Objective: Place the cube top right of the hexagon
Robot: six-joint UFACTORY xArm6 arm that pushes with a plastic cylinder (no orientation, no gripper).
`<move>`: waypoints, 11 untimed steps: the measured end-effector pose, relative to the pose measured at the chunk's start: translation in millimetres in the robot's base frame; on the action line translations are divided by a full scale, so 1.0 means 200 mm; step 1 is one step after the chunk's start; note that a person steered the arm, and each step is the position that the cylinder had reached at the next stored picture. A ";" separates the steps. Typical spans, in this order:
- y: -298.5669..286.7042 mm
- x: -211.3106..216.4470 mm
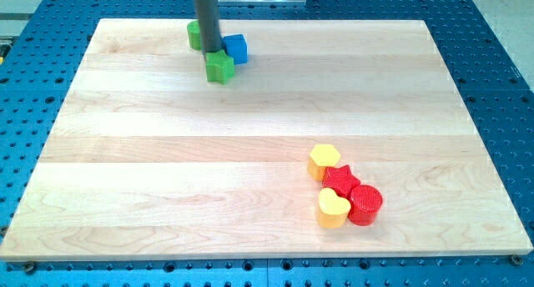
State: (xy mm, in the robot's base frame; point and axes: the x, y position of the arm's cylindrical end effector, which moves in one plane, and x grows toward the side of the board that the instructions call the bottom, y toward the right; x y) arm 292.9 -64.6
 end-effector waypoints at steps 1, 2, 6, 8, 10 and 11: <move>-0.03 -0.01; -0.32 -0.05; 0.51 0.20; 0.91 0.45; 0.96 0.11; 0.98 0.58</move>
